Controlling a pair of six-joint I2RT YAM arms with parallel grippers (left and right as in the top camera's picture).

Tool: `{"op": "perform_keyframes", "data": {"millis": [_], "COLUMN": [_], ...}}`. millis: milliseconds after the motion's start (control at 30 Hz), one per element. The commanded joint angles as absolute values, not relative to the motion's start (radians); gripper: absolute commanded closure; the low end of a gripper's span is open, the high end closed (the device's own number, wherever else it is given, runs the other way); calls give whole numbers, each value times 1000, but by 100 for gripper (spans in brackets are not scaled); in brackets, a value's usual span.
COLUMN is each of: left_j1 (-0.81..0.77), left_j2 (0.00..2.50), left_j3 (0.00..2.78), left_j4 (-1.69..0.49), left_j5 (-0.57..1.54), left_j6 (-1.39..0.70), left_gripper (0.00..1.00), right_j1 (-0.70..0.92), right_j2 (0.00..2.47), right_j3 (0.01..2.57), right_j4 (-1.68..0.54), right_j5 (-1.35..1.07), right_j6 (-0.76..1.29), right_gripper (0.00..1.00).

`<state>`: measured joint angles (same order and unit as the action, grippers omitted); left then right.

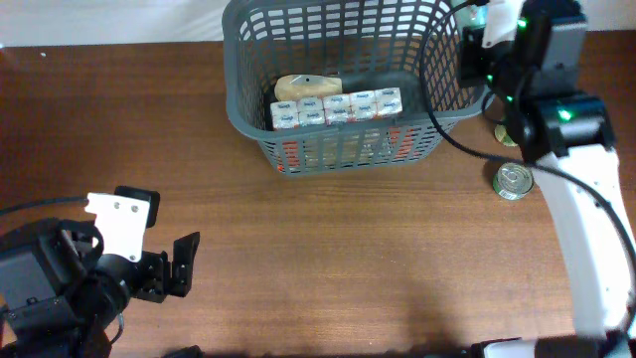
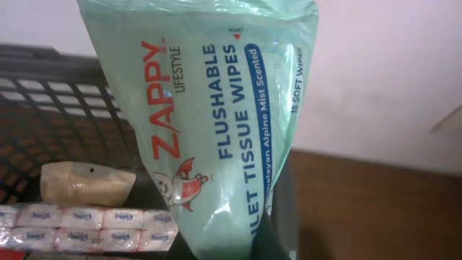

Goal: Pack container
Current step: 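Lift the wipes pack with the right gripper and drop it in the basket, then lower the right gripper onto the green-capped jar and grasp its cap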

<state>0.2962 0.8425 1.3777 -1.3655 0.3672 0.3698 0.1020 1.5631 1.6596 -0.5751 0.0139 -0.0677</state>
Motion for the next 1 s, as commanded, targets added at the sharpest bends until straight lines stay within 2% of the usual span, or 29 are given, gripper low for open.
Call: {"op": "perform_keyframes", "data": {"millis": [0,200,233,300,333,400,433,467,567,667,800,967], "left_j1": [302,302,302,302,302,302,302,302,302,302,302,302], "left_j2": [842,842,842,842,842,842,842,842,842,842,842,842], "left_j3": [1375,1375,1375,1375,1374,1375,1374,1375,1374,1374,1374,1375], "left_j4": [-1366,-1366,-1366,-1366,-1366,-1366,-1366,-1366,-1366,-1366,-1366,-1366], "left_j5": [367,367,367,367,367,367,367,367,367,367,367,367], "left_j6": [367,368,368,368,367,368,368,367,368,368,368,368], "left_gripper": [1,1,1,1,1,1,1,1,1,1,1,1], "right_j1": [105,105,105,105,105,105,105,105,104,102,47,-141], "right_j2": [1615,1629,1629,1628,1625,1613,1602,1590,1538,1488,1451,1465], "right_j3": [1670,1670,1670,1671,1671,1678,1686,1695,1731,1771,1781,1777], "right_j4": [-570,-582,-582,-582,-582,-583,-587,-591,-611,-662,-746,-844], "right_j5": [15,11,11,9,4,-8,-8,-7,23,162,333,245], "right_j6": [21,43,43,43,43,42,41,38,26,27,27,46], "right_gripper": [96,95,84,75,66,25,14,10,4,0,1,1]}}
